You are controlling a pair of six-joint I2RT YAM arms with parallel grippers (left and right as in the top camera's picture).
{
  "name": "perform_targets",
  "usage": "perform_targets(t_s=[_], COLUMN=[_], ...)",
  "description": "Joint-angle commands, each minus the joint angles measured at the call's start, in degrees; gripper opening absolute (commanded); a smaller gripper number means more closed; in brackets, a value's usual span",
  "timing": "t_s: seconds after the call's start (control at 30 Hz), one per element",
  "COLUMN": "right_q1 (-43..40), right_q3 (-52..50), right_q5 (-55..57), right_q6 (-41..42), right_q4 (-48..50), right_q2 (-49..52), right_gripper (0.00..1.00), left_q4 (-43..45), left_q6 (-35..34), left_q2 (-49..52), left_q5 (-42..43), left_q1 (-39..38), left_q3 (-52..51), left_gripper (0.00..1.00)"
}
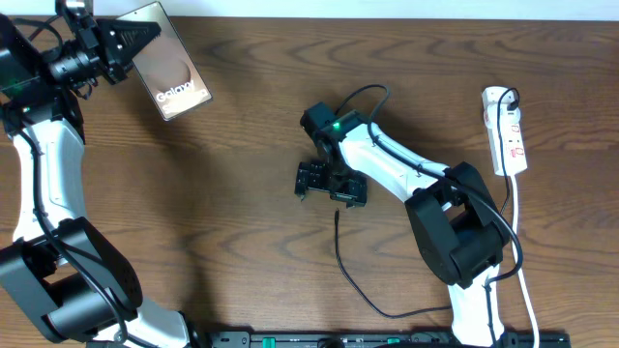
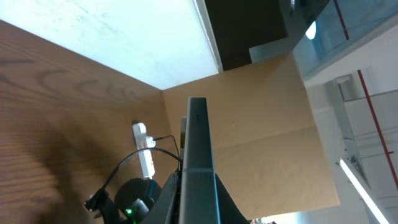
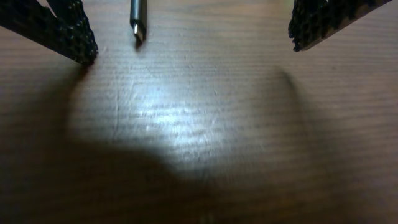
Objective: Plug charger to phone and switch on socket
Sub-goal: 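Lower the right gripper onto the black cable's USB-C plug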
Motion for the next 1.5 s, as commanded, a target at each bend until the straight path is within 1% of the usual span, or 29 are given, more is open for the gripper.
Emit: perform_targets(t_s=[0.0,0.2,0.37,0.43,0.53,0.9,0.93,1.03,1.1,1.23,1.33,1.47], right_q1=[0.48,0.52,1.16,1.51,1.92,4.72,4.76,4.85,4.87,4.98,5.2,5.66], right_q3=[-0.11,-0.11,-0.11,-0.11,-0.11,-0.15,-0.15,-0.15,-0.15,-0.15,-0.15,-0.15], right_q5=[-0.07,0.13,0.13,0.15,0.13,2.38,2.49,2.54,2.51,2.56,2.54,2.56], right_q6=[0.83,1.05,1.75,2.27,2.78,4.26,4.28,4.28,4.31,4.72,4.72,4.76], right_q4=[-0.13,-1.75,-2.99,-3.1,-3.26,-4.04,-4.22,-4.63,-4.7,-5.07,-5.09,-5.46], right_q2=[0.02,0.02,0.02,0.02,0.02,0.02,0.02,0.02,0.02,0.02,0.02,0.02], right_gripper=[0.99,0.99,0.96,0.94,0.87,0.85,0.84,0.75,0.72,0.61,0.55,0.54], left_q4=[0.37,0.35,0.37,0.37,0.35,0.35,0.35,0.37,0.35,0.35,0.35,0.35], left_q6=[0.39,0.39,0.39,0.39,0.37,0.39,0.39,0.39,0.39,0.83,0.83,0.83], left_q2=[-1.36,-1.36,-1.36,-1.36,-1.36,-1.36,-1.36,-1.36,-1.36,-1.36,-1.36,-1.36], left_q5=[1.36,1.36,1.36,1.36,1.36,1.38,1.38,1.38,1.38,1.38,1.38,1.38], left_q1=[0.24,0.24,0.24,0.24,0.24,0.24,0.24,0.24,0.24,0.24,0.24,0.24], left_q3=[0.94,0.94,0.94,0.94,0.94,0.94,0.94,0.94,0.94,0.94,0.94,0.94], left_gripper=[0.07,0.07,0.07,0.07,0.07,0.07,0.07,0.07,0.07,0.07,0.07,0.07])
